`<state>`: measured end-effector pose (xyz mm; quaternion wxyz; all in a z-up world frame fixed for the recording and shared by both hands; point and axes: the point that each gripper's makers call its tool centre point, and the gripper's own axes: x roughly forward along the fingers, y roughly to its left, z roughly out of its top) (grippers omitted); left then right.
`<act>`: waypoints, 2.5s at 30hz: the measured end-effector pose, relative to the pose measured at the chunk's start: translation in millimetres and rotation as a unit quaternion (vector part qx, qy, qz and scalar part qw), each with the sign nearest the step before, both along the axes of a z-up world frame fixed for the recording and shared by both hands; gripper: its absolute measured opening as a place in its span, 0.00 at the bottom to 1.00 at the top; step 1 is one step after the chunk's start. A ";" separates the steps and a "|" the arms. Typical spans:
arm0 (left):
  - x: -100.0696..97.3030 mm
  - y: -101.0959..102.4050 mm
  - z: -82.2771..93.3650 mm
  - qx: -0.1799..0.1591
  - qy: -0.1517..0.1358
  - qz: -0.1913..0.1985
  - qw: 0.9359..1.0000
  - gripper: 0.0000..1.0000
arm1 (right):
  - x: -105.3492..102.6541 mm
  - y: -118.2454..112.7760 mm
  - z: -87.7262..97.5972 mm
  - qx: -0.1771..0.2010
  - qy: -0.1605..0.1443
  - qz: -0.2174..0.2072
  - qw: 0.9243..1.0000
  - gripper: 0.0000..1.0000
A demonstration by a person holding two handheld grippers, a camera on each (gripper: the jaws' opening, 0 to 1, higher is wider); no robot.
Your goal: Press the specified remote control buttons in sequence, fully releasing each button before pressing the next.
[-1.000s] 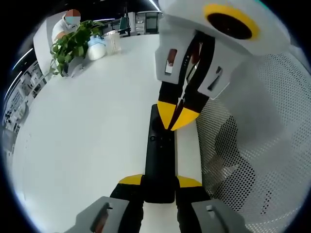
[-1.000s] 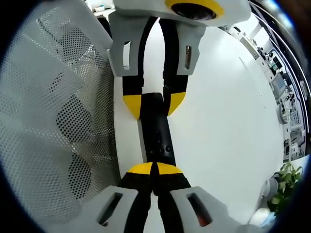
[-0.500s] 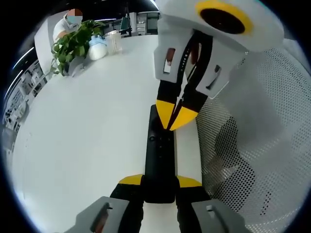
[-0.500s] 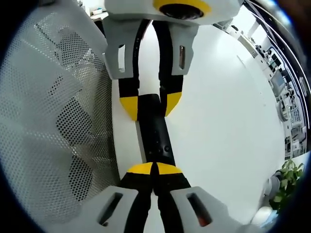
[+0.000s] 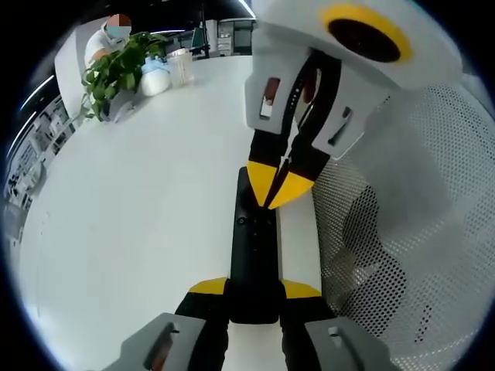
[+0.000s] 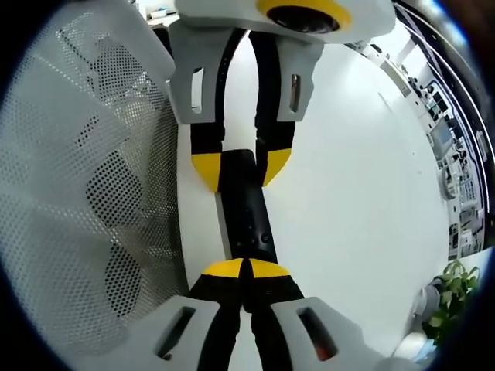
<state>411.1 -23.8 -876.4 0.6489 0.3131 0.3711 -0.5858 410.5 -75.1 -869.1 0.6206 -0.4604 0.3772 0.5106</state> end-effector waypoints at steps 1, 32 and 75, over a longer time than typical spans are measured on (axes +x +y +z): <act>0.0 0.0 -0.1 0.000 0.000 0.000 1.000 0.24 | -0.1 0.0 -0.1 -0.001 -0.001 0.001 1.000 0.00; -0.2 0.0 0.2 0.001 0.000 -0.003 1.000 0.24 | 1.2 -0.4 0.2 0.013 0.021 -0.035 0.999 0.00; -0.5 -0.3 0.3 0.003 -0.002 -0.003 1.000 0.24 | 5.8 1.7 0.0 0.036 0.027 -0.056 0.997 0.00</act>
